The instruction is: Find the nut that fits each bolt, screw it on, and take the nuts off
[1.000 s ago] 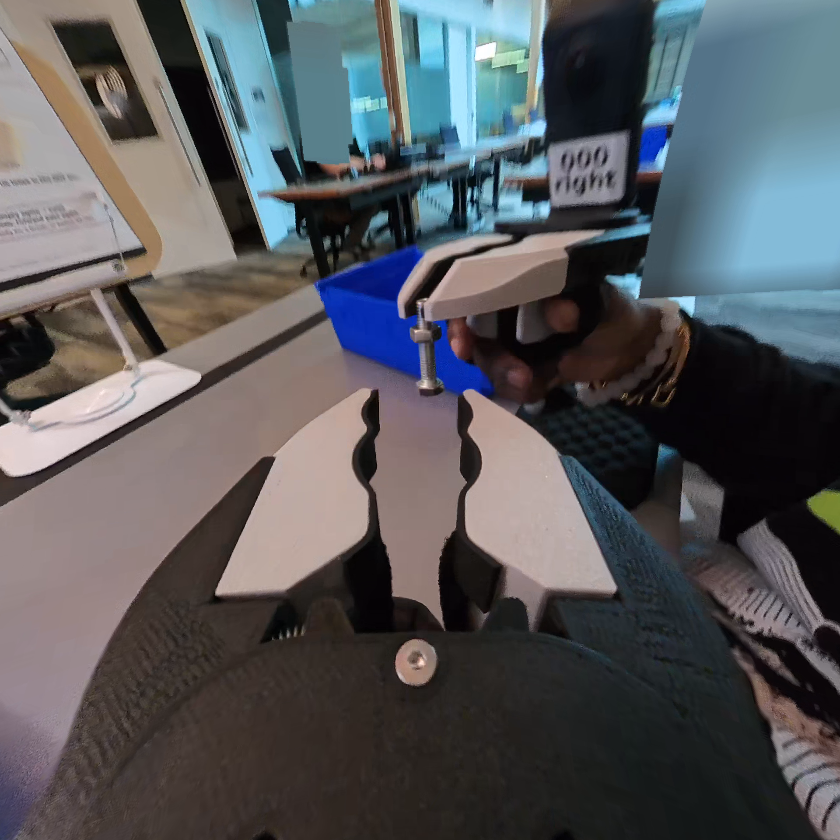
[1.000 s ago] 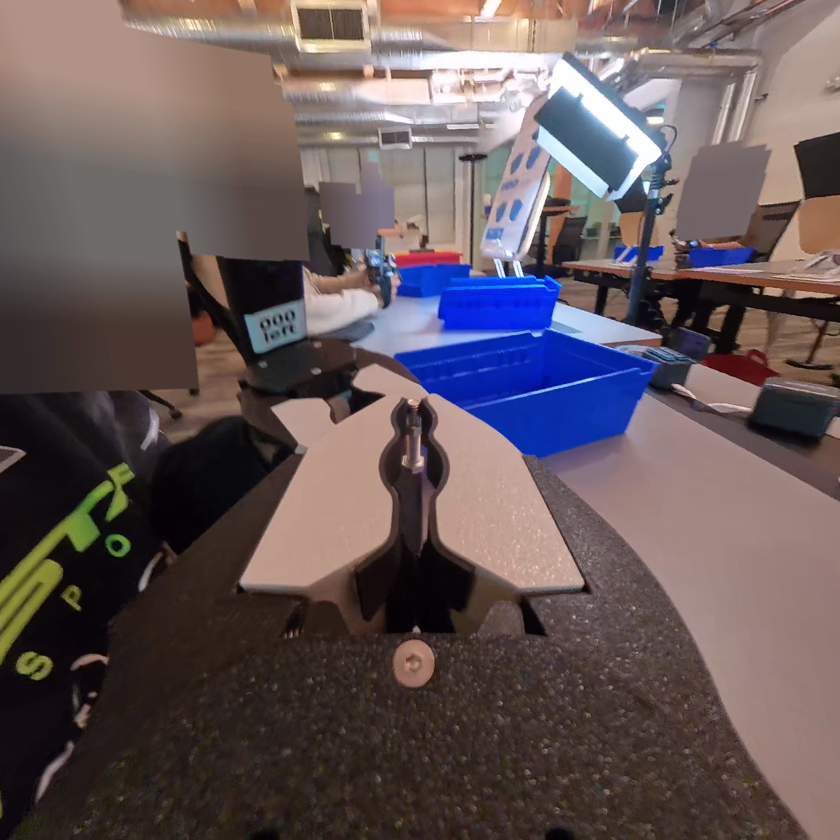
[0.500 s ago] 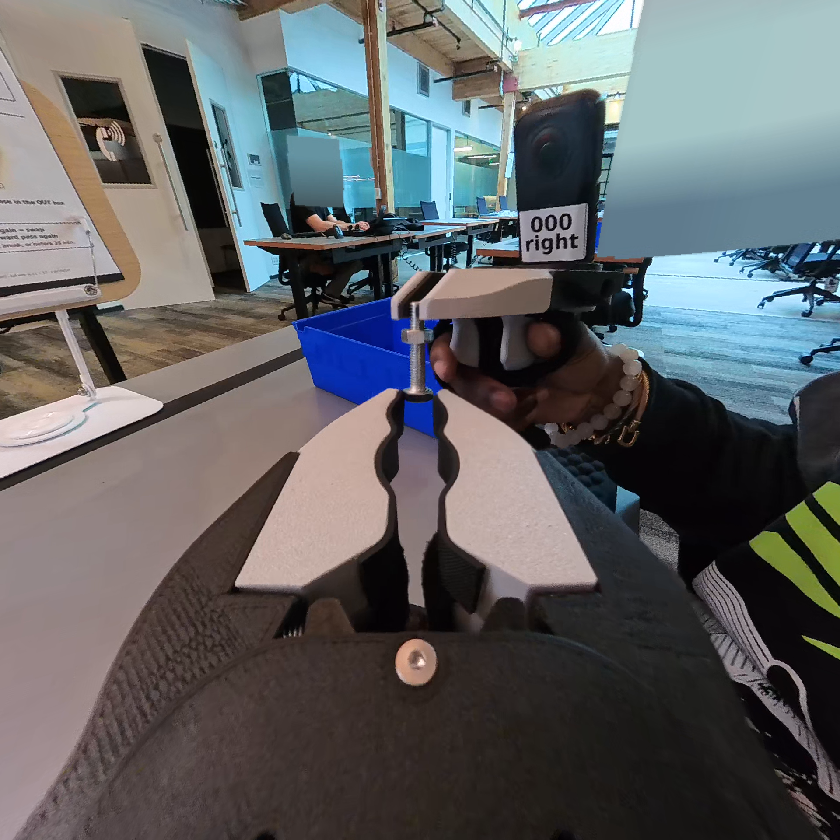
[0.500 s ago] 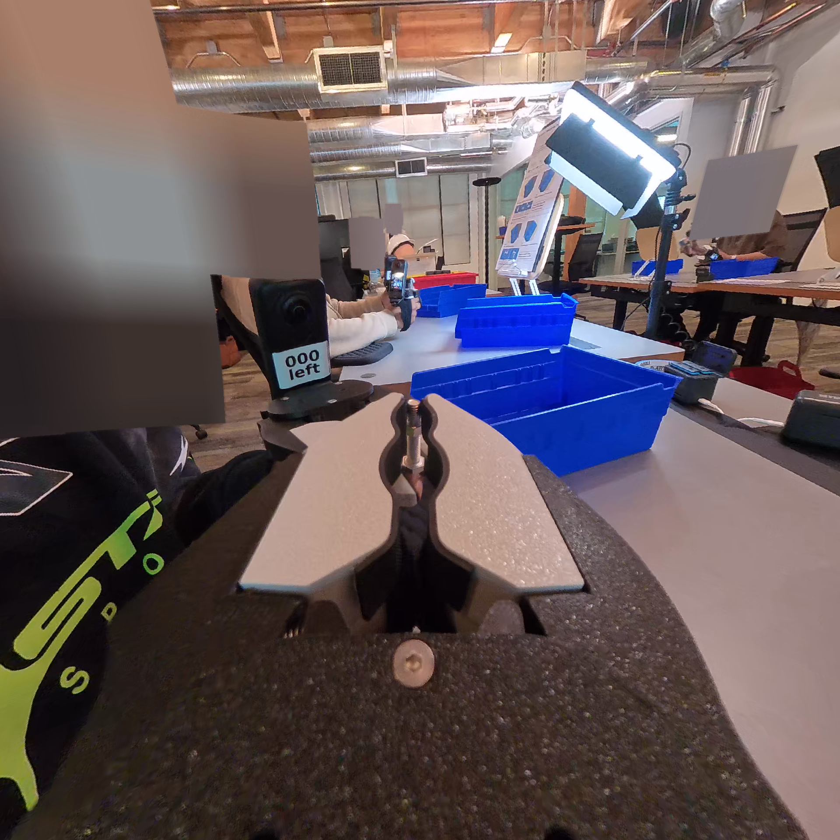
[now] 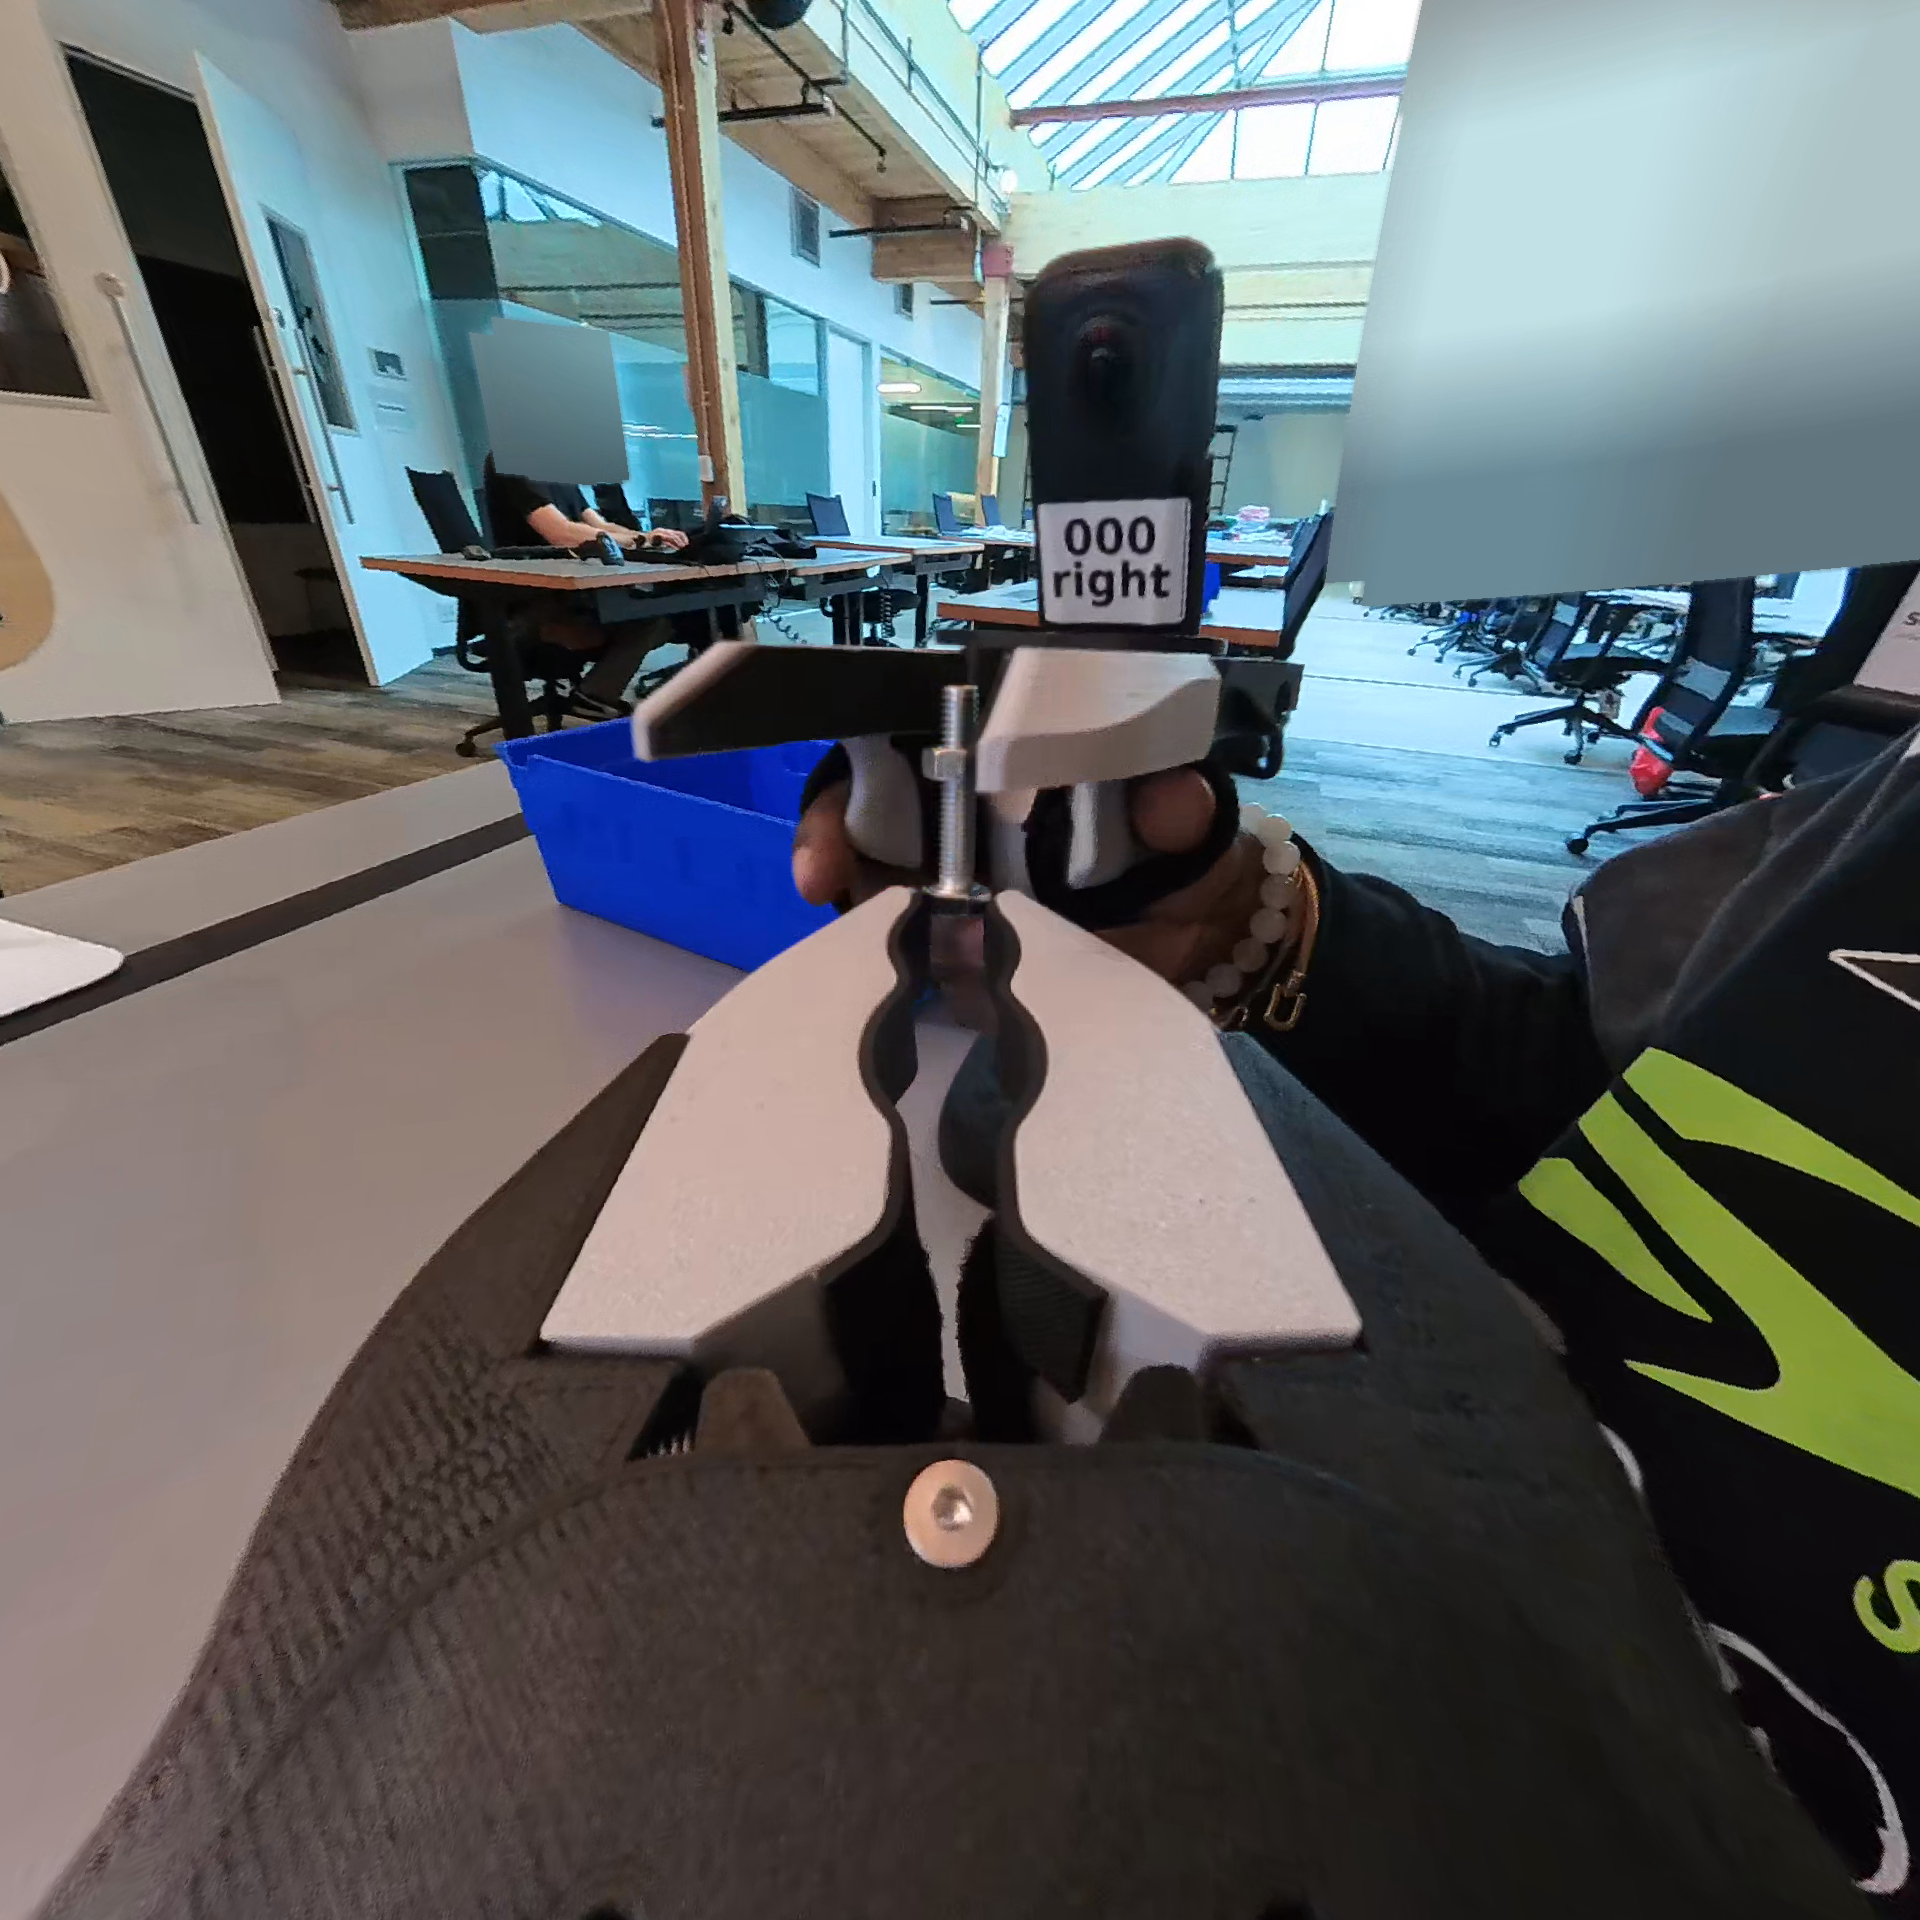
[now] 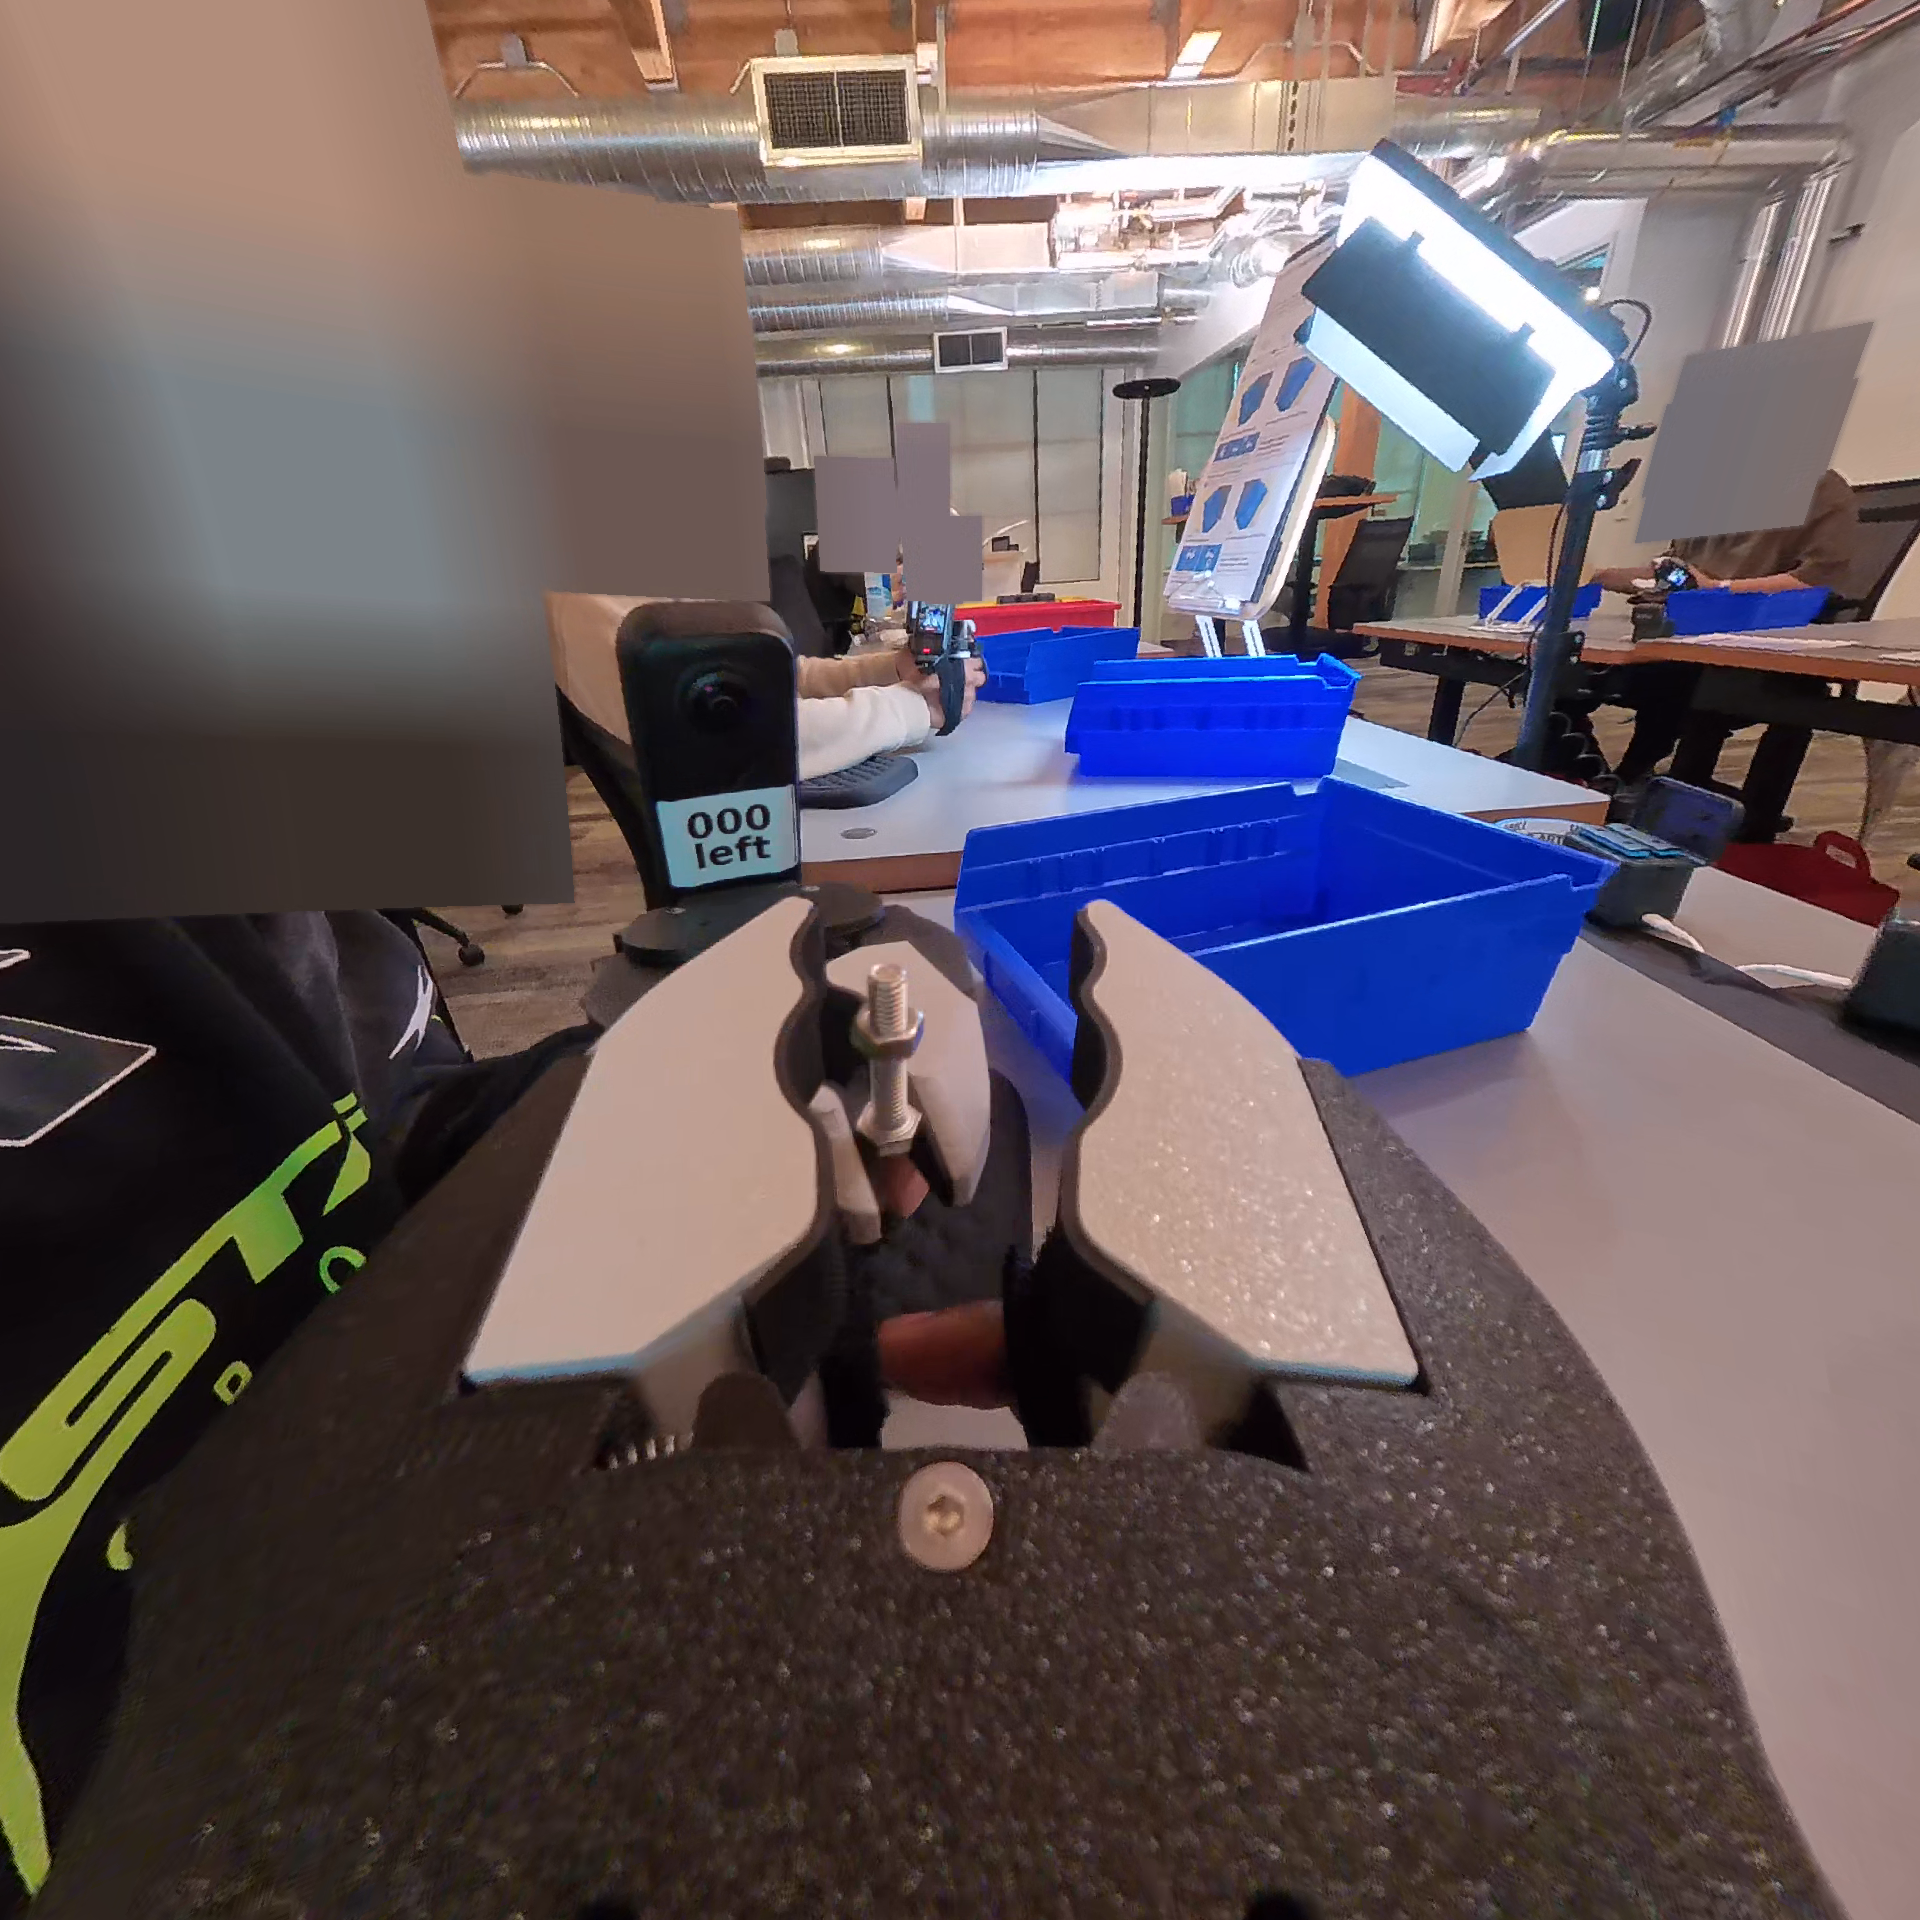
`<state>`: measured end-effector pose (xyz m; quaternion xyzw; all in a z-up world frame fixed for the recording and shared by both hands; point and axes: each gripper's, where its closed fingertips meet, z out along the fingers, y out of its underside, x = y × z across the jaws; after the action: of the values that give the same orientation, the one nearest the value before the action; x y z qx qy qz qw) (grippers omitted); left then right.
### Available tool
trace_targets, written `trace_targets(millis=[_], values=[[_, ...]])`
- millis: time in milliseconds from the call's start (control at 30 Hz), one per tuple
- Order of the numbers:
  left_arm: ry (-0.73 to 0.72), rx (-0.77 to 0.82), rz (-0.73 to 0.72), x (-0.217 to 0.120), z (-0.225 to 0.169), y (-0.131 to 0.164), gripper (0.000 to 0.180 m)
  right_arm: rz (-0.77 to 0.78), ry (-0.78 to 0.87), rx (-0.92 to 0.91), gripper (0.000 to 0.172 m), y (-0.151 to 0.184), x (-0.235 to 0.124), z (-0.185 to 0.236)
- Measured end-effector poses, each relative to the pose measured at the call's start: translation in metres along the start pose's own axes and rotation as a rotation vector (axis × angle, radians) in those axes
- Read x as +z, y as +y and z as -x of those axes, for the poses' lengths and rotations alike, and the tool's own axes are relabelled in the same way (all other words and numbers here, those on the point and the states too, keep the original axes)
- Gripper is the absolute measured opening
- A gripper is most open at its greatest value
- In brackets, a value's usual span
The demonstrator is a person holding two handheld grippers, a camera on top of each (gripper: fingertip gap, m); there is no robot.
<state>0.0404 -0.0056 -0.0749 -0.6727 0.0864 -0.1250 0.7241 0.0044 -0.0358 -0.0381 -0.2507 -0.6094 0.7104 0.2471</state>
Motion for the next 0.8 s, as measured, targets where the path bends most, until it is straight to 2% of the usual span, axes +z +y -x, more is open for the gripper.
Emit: trace_targets(millis=[300, 333, 400, 467, 567, 700, 800], values=[[0.072, -0.091, -0.134, -0.014, -0.002, -0.015, 0.009, 0.004, -0.022, -0.030, 0.041, -0.003, -0.009, 0.000], [0.072, -0.100, -0.152, -0.017, 0.000, -0.018, 0.010, -0.001, -0.020, -0.040, 0.037, -0.004, -0.011, -0.002], [0.075, -0.111, -0.175, -0.022, 0.002, -0.020, 0.009, -0.020, 0.026, -0.054, 0.014, -0.007, -0.017, -0.011], [0.061, -0.110, -0.178, -0.025, 0.005, -0.019, 0.010, -0.037, 0.018, -0.042, 0.009, -0.009, -0.020, -0.012], [0.055, -0.116, -0.173, -0.025, 0.006, -0.015, 0.009, -0.065, -0.052, -0.005, 0.017, -0.011, -0.016, -0.002], [0.067, -0.110, -0.149, -0.019, 0.000, -0.008, 0.009, -0.045, -0.091, 0.029, 0.043, -0.002, -0.002, 0.008], [0.084, -0.105, -0.138, -0.015, -0.006, -0.005, 0.009, -0.047, -0.101, 0.052, 0.045, 0.002, 0.005, 0.011]])
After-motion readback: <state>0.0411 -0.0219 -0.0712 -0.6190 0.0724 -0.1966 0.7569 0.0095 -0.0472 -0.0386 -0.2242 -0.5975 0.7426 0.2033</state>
